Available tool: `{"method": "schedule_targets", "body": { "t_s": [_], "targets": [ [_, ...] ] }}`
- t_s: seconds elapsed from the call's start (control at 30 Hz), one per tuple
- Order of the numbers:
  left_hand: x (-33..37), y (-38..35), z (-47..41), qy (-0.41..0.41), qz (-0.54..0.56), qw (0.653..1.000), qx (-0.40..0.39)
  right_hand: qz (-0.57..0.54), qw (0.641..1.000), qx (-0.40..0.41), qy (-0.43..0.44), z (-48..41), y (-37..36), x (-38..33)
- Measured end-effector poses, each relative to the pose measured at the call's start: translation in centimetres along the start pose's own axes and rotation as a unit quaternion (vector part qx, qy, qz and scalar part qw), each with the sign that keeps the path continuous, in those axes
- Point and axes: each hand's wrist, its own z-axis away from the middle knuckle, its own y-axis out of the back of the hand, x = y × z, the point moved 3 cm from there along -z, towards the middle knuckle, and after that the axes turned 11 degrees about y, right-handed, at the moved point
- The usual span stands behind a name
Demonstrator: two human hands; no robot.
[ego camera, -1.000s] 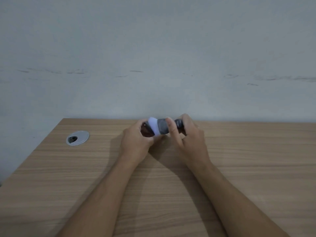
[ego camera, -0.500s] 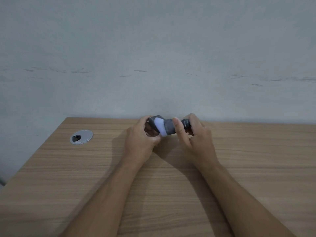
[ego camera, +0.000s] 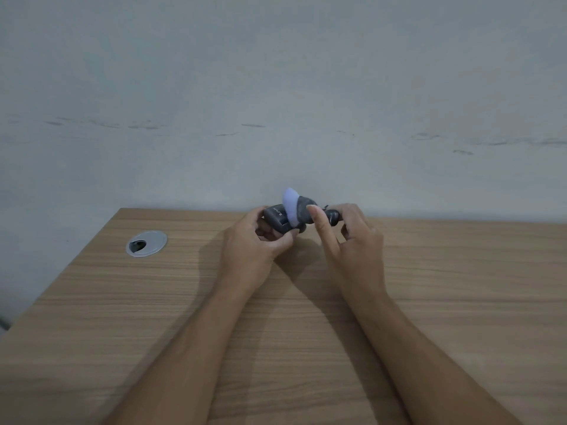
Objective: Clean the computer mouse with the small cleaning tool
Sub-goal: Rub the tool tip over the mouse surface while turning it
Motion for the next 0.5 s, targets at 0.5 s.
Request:
{"method": "schedule_targets", "body": {
  "t_s": [0.5],
  "targets": [
    [-0.4,0.1,-0.2,0.024,0.027,0.999,0.008,0.037,0.999,0.019,0.003,0.0,0.3,0.2]
  ]
}}
